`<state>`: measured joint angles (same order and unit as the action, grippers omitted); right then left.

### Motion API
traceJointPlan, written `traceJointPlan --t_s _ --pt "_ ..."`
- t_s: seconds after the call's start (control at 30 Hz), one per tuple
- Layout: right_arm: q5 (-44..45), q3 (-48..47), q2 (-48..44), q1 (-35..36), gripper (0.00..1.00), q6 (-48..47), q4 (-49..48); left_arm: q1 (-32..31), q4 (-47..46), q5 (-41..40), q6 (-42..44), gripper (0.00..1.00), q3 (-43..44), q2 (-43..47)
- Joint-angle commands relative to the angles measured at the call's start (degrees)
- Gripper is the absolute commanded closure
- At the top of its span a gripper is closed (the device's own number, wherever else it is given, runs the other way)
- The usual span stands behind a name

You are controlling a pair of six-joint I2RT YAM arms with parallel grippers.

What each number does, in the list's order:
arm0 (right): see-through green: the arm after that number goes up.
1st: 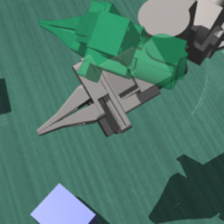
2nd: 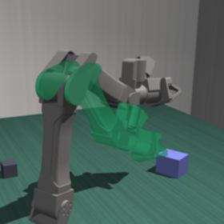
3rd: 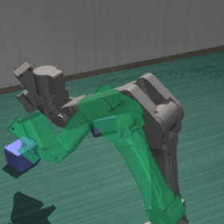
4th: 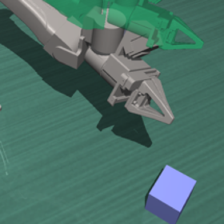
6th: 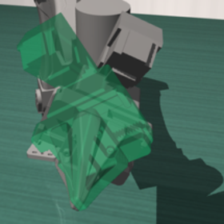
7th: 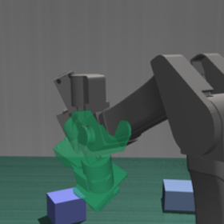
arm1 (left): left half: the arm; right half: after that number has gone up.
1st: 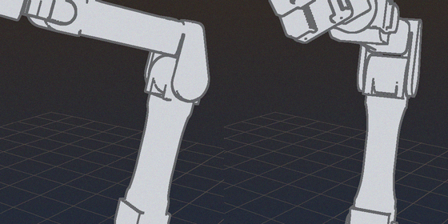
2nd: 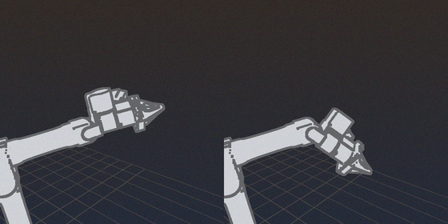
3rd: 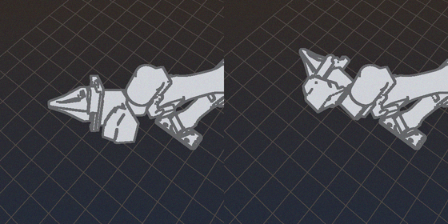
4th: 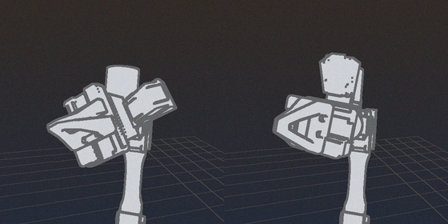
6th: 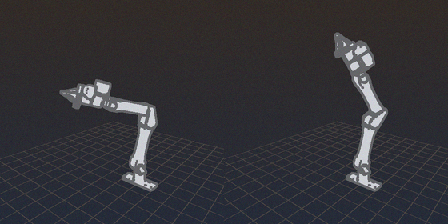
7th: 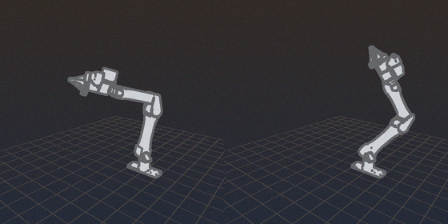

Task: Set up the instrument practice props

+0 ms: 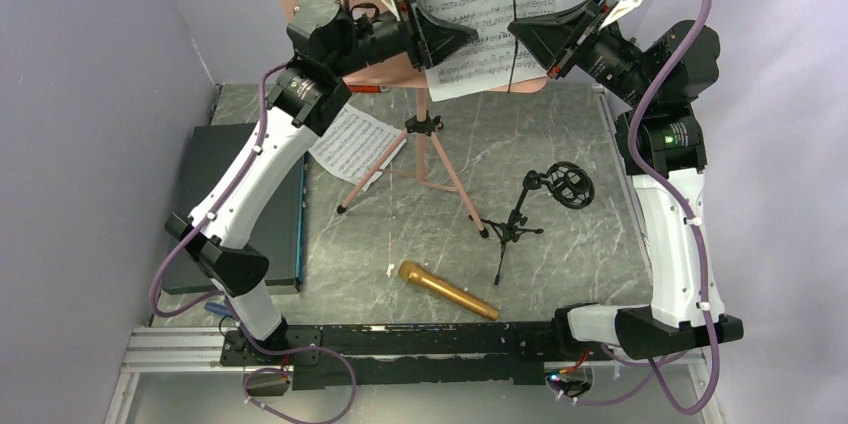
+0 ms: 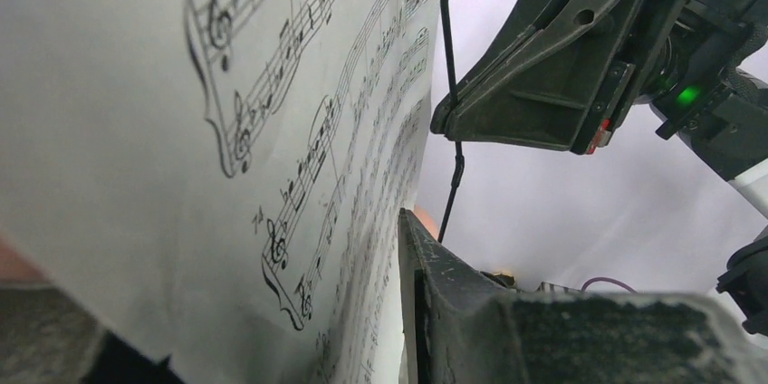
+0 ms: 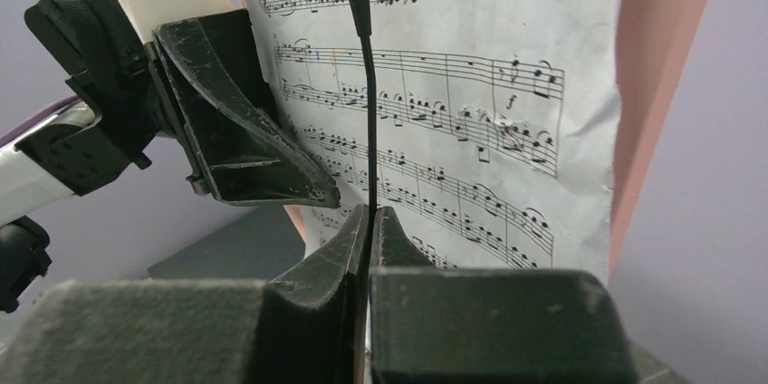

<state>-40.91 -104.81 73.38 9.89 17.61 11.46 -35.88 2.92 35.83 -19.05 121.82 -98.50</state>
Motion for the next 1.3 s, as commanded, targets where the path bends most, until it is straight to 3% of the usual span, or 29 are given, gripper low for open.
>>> traceJointPlan --t_s 0.0,0.3,0.9,1.17,1.27 --pt "-0.1 -0.3 -2.0 -0.1 1.0 0.5 -4.4 -0.2 -2.5 -2.8 1.5 0.64 -1.8 4.9" --pt "-0.4 -0.6 -1.8 -0.1 1.0 0.9 -4.4 -0.2 -0.5 0.6 1.2 0.97 3.1 2.0" --pt "-0.8 -0.4 -1.5 -0.1 1.0 1.3 -4.7 -0.3 2.3 4.8 1.2 0.97 9.0 -3.2" --pt "-1.1 0.2 -1.6 -0.1 1.0 1.7 -5.6 -0.3 1.3 4.9 0.9 0.88 8.7 -3.3" --pt "-1.1 1.9 -2.5 -0.1 0.86 2.2 -7.4 -0.3 0.7 4.7 0.8 0.79 8.0 -3.2"
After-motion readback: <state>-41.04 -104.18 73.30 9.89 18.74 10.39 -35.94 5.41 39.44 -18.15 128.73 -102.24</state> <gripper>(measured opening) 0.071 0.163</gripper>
